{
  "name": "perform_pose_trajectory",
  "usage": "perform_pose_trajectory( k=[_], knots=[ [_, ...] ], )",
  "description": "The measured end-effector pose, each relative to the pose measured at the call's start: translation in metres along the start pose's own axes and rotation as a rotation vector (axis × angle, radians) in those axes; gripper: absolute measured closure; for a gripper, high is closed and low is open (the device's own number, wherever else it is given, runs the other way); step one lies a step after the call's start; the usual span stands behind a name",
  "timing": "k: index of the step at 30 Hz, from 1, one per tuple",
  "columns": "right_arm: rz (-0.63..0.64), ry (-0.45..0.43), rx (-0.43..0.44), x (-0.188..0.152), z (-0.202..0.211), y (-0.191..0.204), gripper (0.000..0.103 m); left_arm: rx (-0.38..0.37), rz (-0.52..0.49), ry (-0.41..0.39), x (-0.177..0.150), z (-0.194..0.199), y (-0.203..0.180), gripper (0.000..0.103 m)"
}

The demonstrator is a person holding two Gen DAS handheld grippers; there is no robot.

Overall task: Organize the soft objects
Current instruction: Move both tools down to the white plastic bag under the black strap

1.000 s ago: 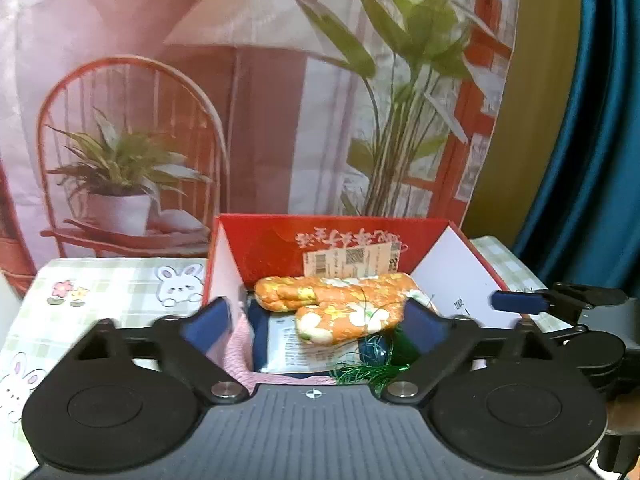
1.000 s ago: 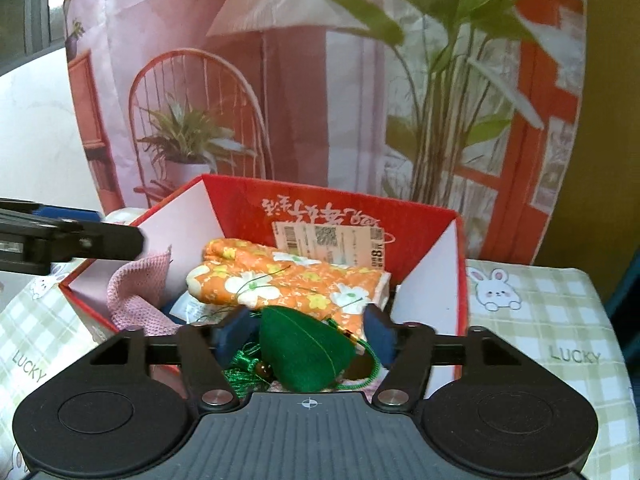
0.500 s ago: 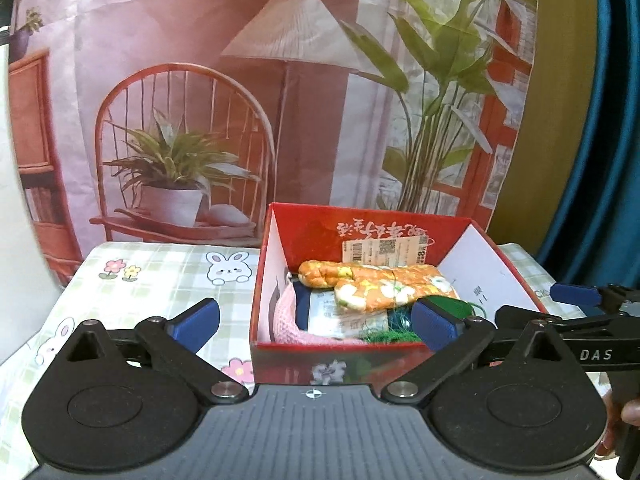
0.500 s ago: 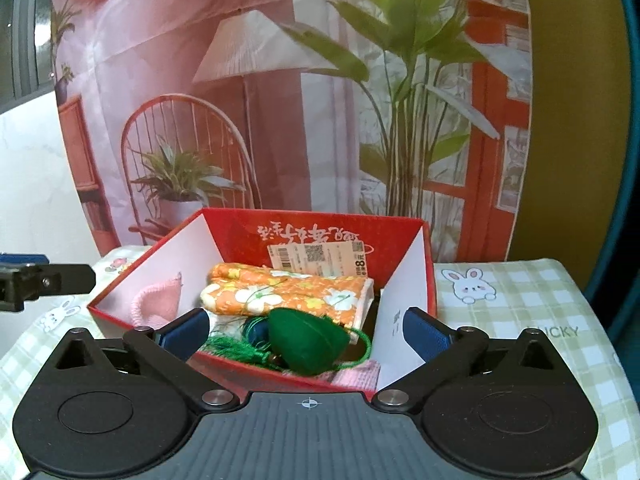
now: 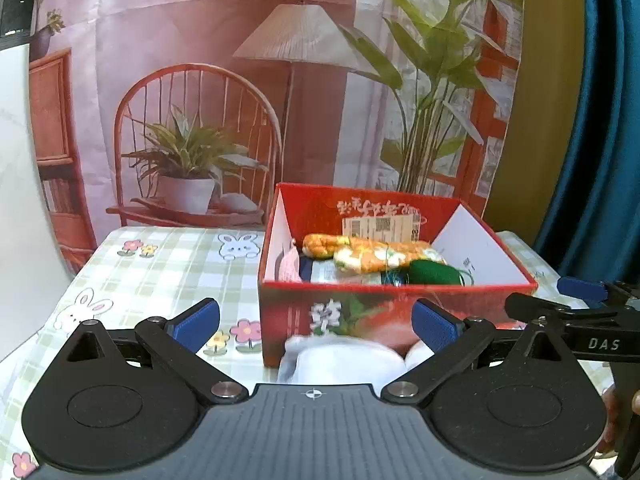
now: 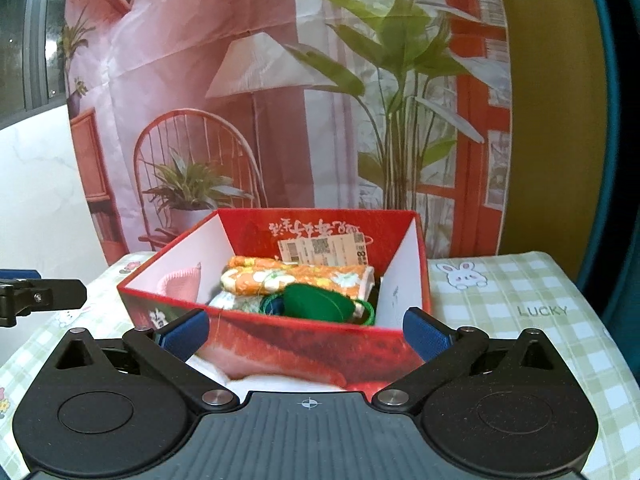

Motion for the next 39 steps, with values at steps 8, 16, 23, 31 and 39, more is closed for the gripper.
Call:
perform_pose_trajectory(
  k=[8, 16, 23, 31, 39],
  knots=[
    [-0.004, -0.006, -0.003, -0.025, 0.019, -0.005, 0.000, 0.002, -0.015, -0.007, -0.030, 0.012, -0.002, 0.000],
    [0.002, 0.010, -0.006, -0.060, 0.032, -0.005, 0.000, 0.006, -0.004, 0.029, -0.067, 0.012, 0.003, 0.000],
    [0.066, 0.058, -0.051, -0.098, 0.037, -0.004, 0.000, -0.007, 0.044, 0.097, -0.097, 0.004, 0.008, 0.000],
    [0.053, 0.112, -0.037, -0.115, 0.034, 0.001, 0.000, -0.047, 0.054, 0.180, -0.116, 0.001, 0.002, 0.001],
    [0.011, 0.168, -0.032, -0.130, 0.036, -0.006, 0.001, -0.077, 0.108, 0.256, -0.136, -0.006, 0.005, 0.013]
  ],
)
Point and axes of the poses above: each gripper's, at about its wrist camera, not at the fingertips, and z roughly against the way its jaws point, y to its left, x to its top, the point moved 6 cm from there along -z, roughly the way its jaws point, and after that the axes turned 5 degrees about -y, right-handed, at the moved point
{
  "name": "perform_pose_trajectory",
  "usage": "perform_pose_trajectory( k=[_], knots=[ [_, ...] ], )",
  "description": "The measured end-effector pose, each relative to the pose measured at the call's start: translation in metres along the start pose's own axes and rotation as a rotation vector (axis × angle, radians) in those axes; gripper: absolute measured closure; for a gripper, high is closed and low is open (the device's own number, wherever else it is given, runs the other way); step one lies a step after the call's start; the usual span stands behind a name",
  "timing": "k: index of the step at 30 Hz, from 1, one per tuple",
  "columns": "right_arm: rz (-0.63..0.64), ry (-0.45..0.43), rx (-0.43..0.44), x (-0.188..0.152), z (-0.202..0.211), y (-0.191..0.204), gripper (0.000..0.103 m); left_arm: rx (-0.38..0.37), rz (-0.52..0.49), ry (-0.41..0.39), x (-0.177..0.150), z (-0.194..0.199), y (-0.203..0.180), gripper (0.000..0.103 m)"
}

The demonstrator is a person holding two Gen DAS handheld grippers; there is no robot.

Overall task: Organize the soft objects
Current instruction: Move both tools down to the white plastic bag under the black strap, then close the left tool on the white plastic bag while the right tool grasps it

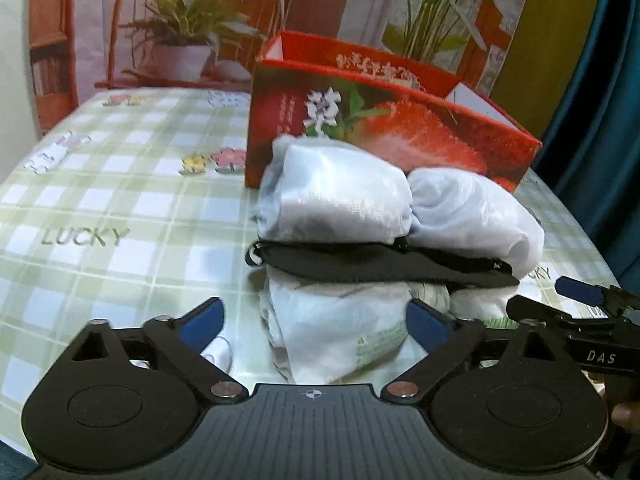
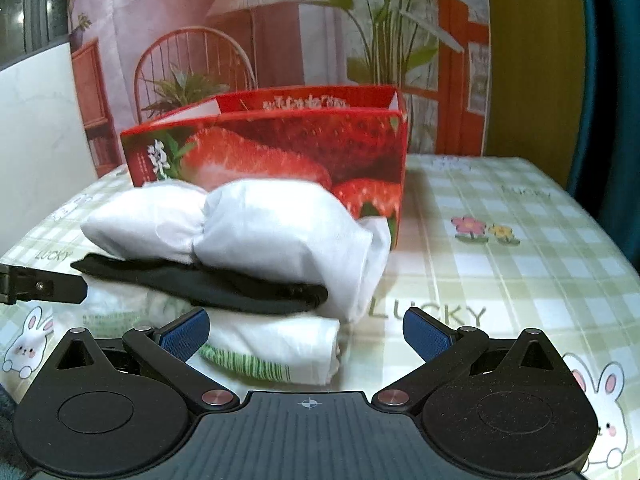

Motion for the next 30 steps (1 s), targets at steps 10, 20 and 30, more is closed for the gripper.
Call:
perform_pose_trajectory(
  k=[10, 20, 30],
  knots=[
    [-0.007, 0.031, 0.077, -0.006, -0.007, 0.005, 0.016, -0.064, 0.045, 0.036, -0.009, -0.011, 0.003, 0.042],
    [-0.043, 0.073, 0.118, -0.014, -0.012, 0.004, 0.039, -0.086, 0.072, 0.055, -0.014, -0.015, 0.005, 0.059],
    [-0.079, 0.064, 0.122, -0.010, -0.007, -0.003, 0.070, -0.108, 0.059, 0.032, -0.013, -0.013, 0.003, 0.075]
  ],
)
Point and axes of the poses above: each gripper's, at about its wrist camera, not at the fingertips, and z roughly against the way its jaws point, y to its left, x to its top, the point moved 6 cm from there along -z, roughly the way its jaws point, and after that the axes turned 5 degrees about -y, right-handed, at the moved point
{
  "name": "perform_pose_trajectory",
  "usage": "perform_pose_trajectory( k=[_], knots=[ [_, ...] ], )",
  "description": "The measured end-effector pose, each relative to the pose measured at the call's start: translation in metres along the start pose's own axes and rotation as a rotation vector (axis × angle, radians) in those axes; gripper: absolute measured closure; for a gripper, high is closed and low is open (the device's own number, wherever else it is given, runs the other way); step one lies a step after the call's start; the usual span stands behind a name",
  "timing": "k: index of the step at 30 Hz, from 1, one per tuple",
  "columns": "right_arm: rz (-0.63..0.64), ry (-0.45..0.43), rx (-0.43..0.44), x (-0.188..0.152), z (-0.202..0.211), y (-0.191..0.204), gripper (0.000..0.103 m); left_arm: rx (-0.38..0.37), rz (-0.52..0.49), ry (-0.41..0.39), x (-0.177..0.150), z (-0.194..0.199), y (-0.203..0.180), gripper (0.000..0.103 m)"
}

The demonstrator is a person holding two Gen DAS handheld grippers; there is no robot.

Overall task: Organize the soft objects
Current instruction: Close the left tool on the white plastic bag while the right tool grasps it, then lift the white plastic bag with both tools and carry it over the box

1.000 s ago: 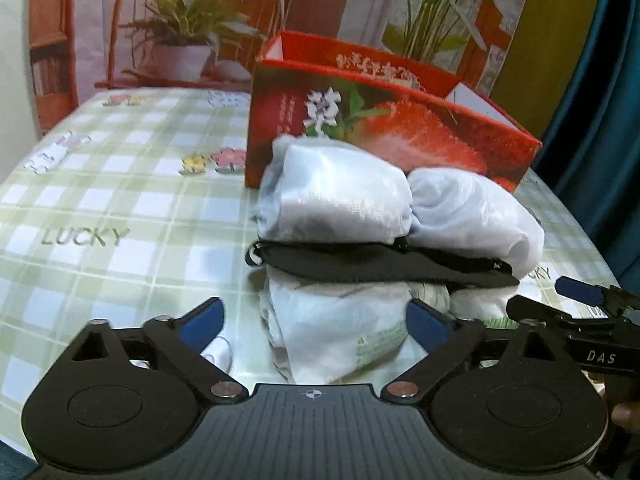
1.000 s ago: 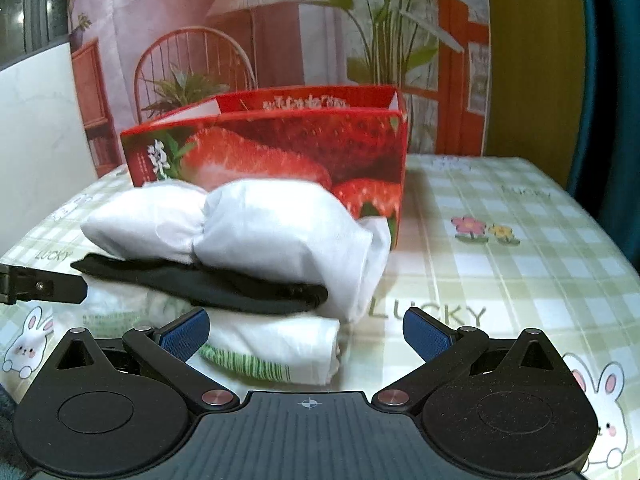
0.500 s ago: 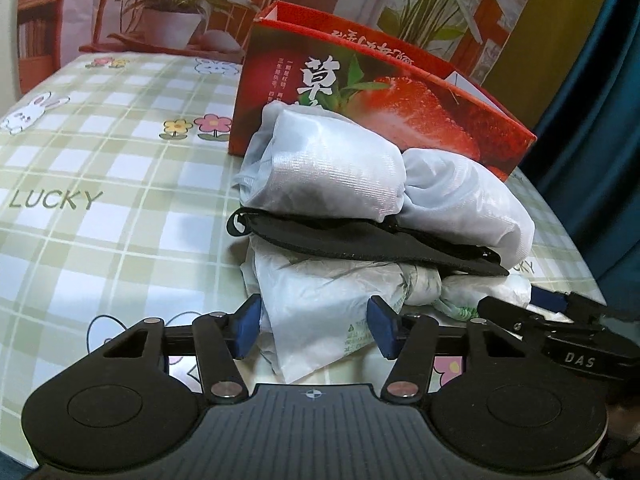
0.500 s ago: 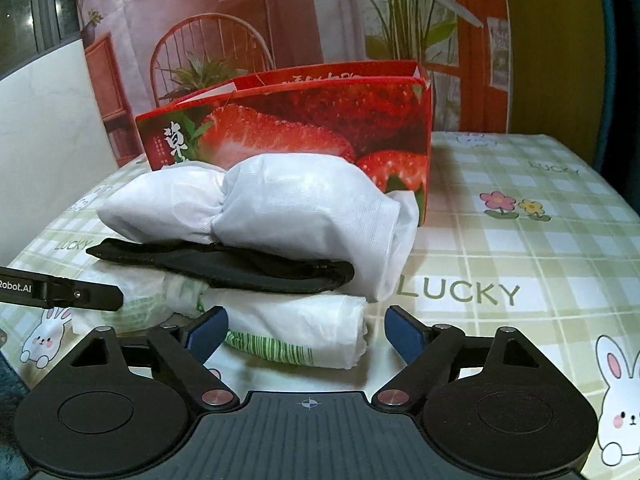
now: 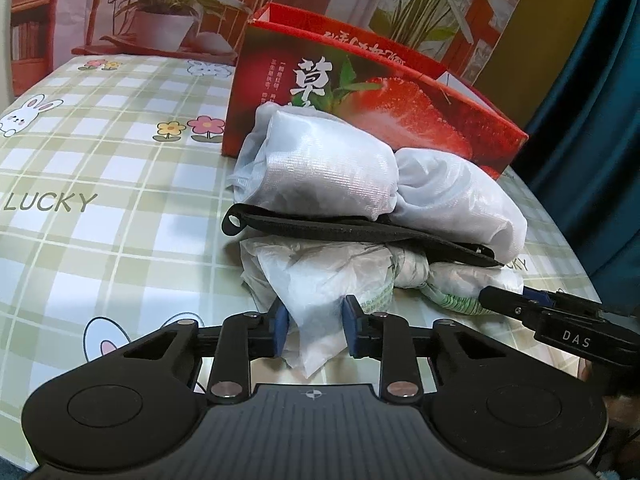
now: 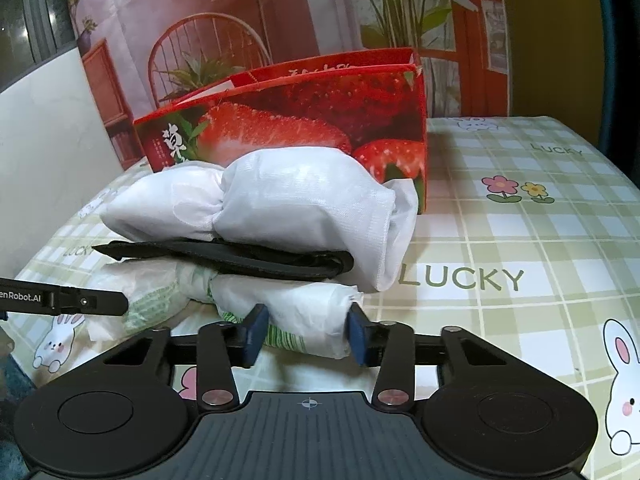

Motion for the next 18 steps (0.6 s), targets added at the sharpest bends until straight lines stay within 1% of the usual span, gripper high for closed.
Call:
perform_pose_trajectory(
  k=[3, 9, 13, 18],
  knots=[
    [-0.014, -0.006, 0.007, 0.001, 0.003, -0.001, 0.075, -0.004, -0.002, -0.012, 0.001, 0.004, -0.002, 0.078],
    [-0.027, -0.039, 0.027, 0.010, 0.017, 0.000, 0.082, -0.016, -0.051, -0.050, 0.009, 0.016, -0.011, 0.081],
    [-0.035, -0.048, 0.025, 0.013, 0.024, 0.001, 0.084, -0.034, -0.069, -0.074, 0.012, 0.026, -0.018, 0.082],
    [-0.005, -0.083, 0.040, 0.021, 0.037, 0.010, 0.086, -0.049, -0.088, -0.120, 0.016, 0.040, -0.024, 0.083]
  ],
)
Point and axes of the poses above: each gripper's, at about its wrist camera, not at the fingertips, and z roughly against the way its jaws point, y to its left, x to its top, the point moved 6 cm from there along -z, roughly the way its jaws point, and after that the axes turned 5 degrees about -y, right-handed, at the moved point
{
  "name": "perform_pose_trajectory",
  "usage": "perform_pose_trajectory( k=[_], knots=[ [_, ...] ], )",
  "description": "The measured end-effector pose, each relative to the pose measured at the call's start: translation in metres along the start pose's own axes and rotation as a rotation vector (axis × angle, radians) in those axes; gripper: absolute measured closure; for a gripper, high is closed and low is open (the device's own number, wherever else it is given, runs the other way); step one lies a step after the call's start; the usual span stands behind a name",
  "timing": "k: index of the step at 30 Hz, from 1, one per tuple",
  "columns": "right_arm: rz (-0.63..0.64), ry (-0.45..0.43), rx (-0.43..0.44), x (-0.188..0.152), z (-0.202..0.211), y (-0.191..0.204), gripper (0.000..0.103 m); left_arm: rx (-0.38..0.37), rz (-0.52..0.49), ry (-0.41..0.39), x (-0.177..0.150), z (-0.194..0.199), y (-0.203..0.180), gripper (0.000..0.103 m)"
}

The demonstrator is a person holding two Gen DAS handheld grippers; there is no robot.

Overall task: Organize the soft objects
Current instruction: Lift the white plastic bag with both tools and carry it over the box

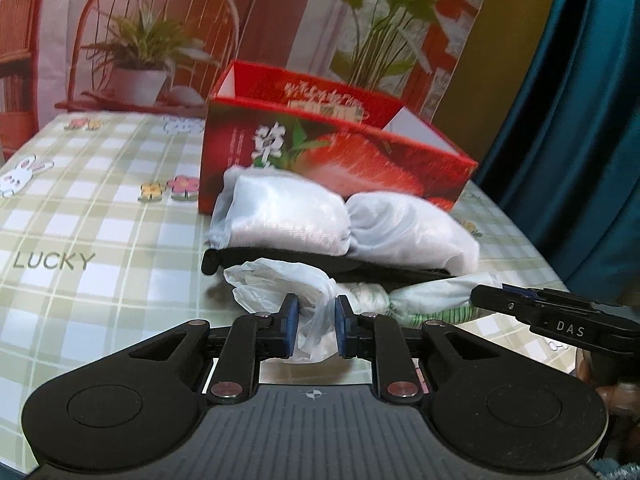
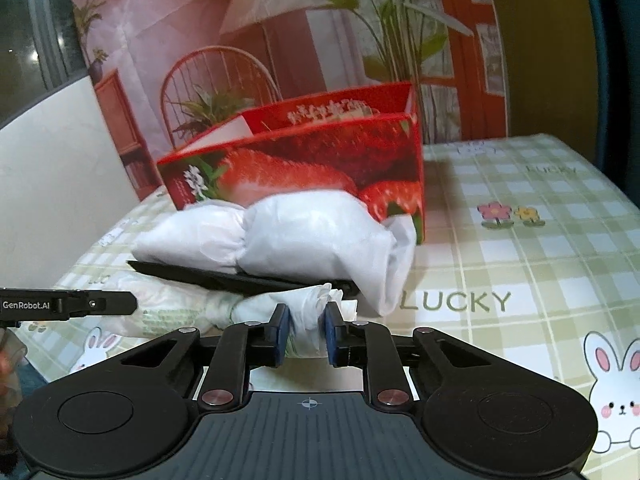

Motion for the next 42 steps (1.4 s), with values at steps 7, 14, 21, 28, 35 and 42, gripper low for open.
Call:
perform_pose_trajectory(
  k=[7, 14, 21, 28, 35, 42],
  knots=[
    [0.062, -0.064, 0.015, 0.016, 0.018, 0.016, 0.089, -0.026, -0.040, -0.069, 0.008, 0.019, -0.011, 0.087],
    [0.095, -0.120, 0.011, 0.028, 0.035, 0.022, 0.090, -0.043, -0.050, -0.128, 0.013, 0.035, -0.014, 0.088],
    [0.119, -0.154, 0.010, 0.035, 0.045, 0.028, 0.090, -0.050, -0.049, -0.159, 0.014, 0.045, -0.016, 0.088],
    [0.137, -0.198, 0.006, 0.045, 0.055, 0.028, 0.090, -0.050, -0.082, -0.211, 0.025, 0.055, -0.019, 0.089],
    [0.163, -0.248, 0.007, 0.073, 0.054, 0.029, 0.091, -0.039, -0.135, -0.267, 0.064, 0.054, -0.026, 0.089],
    [0.196, -0.300, 0.004, 0.125, 0.039, 0.020, 0.091, -0.033, -0.141, -0.302, 0.119, 0.027, -0.027, 0.089]
  ],
)
Point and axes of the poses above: each gripper's, at about its wrist camera, not at the fingertips, and z roughly against the way its jaws point, y to its left, x to its top, the point moved 6 cm from there along -z, roughly the way its jaws point, and after that the axes turned 5 degrees about -y, right-handed, at the moved point
